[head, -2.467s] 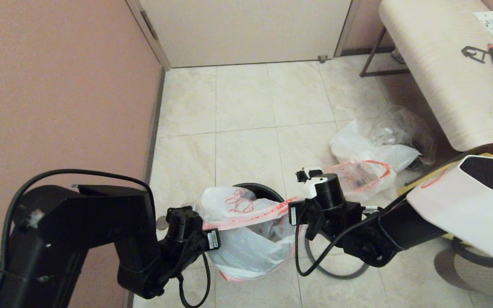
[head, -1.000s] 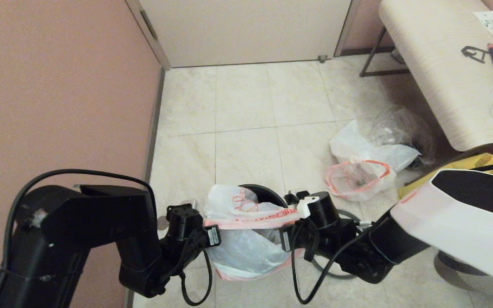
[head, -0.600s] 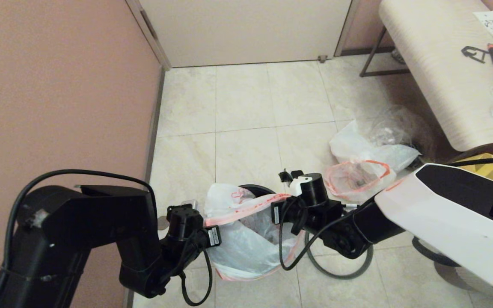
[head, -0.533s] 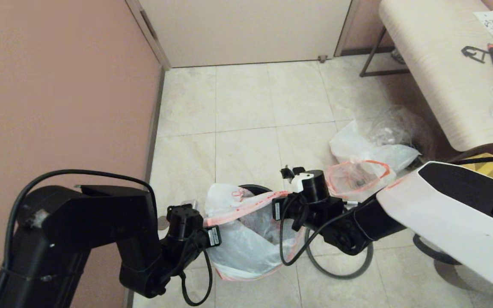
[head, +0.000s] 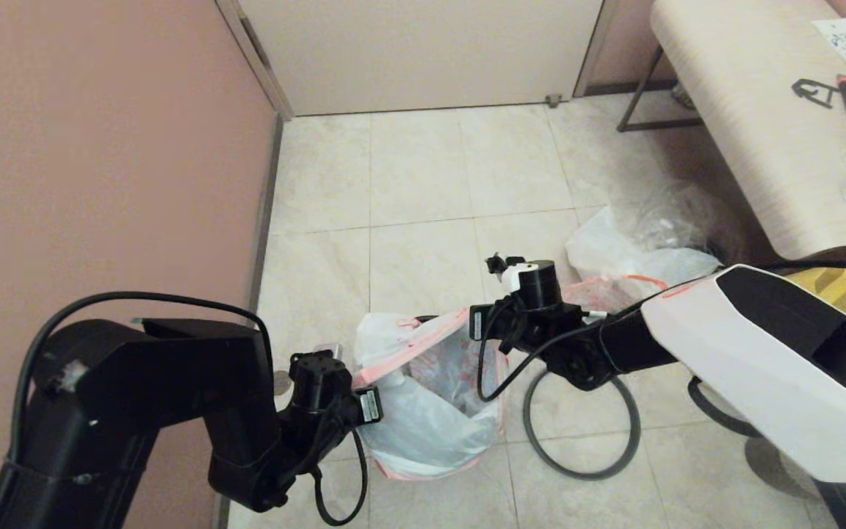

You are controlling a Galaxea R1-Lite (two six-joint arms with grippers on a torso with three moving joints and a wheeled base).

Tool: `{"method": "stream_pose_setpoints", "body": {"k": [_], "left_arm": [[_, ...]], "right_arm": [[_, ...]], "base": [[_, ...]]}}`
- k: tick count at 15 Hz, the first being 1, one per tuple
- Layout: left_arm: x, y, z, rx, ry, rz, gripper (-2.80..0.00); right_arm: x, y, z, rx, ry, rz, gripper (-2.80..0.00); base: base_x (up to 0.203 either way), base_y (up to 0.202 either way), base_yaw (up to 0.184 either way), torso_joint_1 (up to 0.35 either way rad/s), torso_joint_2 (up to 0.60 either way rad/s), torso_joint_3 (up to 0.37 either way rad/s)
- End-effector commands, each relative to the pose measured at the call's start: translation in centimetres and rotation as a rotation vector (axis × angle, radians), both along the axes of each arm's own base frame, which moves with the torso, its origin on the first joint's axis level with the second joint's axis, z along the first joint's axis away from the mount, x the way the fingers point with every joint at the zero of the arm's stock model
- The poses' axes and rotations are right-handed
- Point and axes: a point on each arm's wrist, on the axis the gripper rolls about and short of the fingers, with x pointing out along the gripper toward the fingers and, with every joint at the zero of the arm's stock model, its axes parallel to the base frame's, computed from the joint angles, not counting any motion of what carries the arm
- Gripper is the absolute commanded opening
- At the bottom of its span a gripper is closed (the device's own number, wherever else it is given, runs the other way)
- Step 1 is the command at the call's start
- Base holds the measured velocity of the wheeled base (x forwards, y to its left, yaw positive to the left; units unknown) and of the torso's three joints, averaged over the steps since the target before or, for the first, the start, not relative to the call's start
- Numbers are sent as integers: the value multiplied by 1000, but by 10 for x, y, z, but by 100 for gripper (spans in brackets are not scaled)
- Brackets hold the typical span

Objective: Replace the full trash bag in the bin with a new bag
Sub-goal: Put the new garbage bag on the trash can

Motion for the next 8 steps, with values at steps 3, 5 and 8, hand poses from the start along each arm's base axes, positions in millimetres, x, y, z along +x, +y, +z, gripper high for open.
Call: {"method": "stream_pose_setpoints", "body": {"k": [3, 5, 8], "left_arm": [[0, -1, 0, -3, -6, -2, -280], [-1, -2, 1, -3, -7, -4, -280], [-2, -4, 1, -3, -9, -13, -280]], "right_arm": [[24, 9, -29, -22, 46, 1, -280], [28, 14, -29, -21, 45, 12, -280], [29, 15, -21, 1, 62, 71, -280]], "base": [[0, 0, 0, 0, 0, 0], [0, 0, 0, 0, 0, 0], [0, 0, 0, 0, 0, 0]]}}
